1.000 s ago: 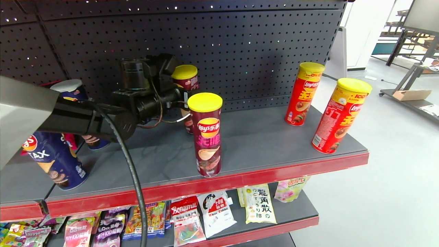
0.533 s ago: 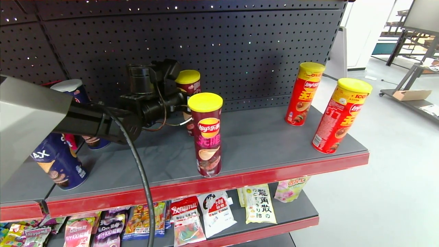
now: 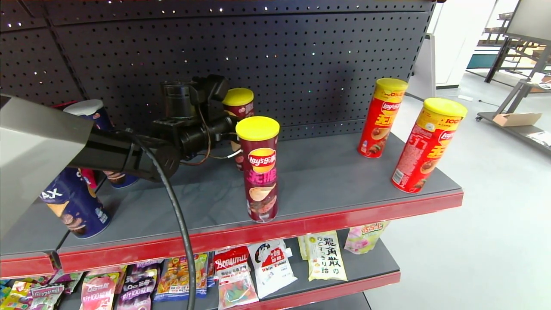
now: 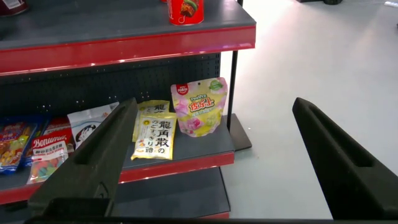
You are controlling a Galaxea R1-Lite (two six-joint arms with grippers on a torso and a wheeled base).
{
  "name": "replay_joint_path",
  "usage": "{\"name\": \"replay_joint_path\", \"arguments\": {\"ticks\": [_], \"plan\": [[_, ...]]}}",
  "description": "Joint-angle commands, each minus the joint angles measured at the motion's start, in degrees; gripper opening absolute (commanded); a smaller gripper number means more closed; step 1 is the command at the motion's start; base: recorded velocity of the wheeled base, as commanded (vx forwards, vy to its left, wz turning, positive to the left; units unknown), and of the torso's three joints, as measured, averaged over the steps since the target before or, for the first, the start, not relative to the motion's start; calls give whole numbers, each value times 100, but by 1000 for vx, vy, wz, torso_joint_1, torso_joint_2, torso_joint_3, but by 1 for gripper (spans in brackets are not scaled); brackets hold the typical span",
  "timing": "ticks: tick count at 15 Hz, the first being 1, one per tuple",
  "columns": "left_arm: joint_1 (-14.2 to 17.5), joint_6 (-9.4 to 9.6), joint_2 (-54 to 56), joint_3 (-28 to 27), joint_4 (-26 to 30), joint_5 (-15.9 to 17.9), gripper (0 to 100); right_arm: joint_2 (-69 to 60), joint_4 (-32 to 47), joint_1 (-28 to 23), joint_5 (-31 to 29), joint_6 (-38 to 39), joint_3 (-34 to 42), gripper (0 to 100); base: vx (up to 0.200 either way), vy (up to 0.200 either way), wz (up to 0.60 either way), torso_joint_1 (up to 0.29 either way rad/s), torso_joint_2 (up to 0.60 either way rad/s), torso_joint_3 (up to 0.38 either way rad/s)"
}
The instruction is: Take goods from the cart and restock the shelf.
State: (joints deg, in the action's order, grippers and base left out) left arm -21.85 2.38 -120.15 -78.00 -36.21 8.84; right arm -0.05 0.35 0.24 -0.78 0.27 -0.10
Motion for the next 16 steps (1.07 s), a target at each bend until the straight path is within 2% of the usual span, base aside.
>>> {"name": "replay_joint_path", "arguments": {"ticks": [1, 4, 8, 16], "plan": [[-22, 8, 9, 4, 8, -5, 0, 5, 0, 2, -1, 0, 1, 100, 0, 0, 0, 0, 0, 0], [-30, 8, 9, -5, 8, -22, 0, 5, 0, 2, -1, 0, 1, 100, 0, 0, 0, 0, 0, 0], [-57, -9, 18, -383, 377, -40, 0, 5, 0, 2, -1, 0, 1, 100, 0, 0, 0, 0, 0, 0], [-171, -9, -52, -392, 386, -146, 0, 5, 0, 2, -1, 0, 1, 100, 0, 0, 0, 0, 0, 0]]}}
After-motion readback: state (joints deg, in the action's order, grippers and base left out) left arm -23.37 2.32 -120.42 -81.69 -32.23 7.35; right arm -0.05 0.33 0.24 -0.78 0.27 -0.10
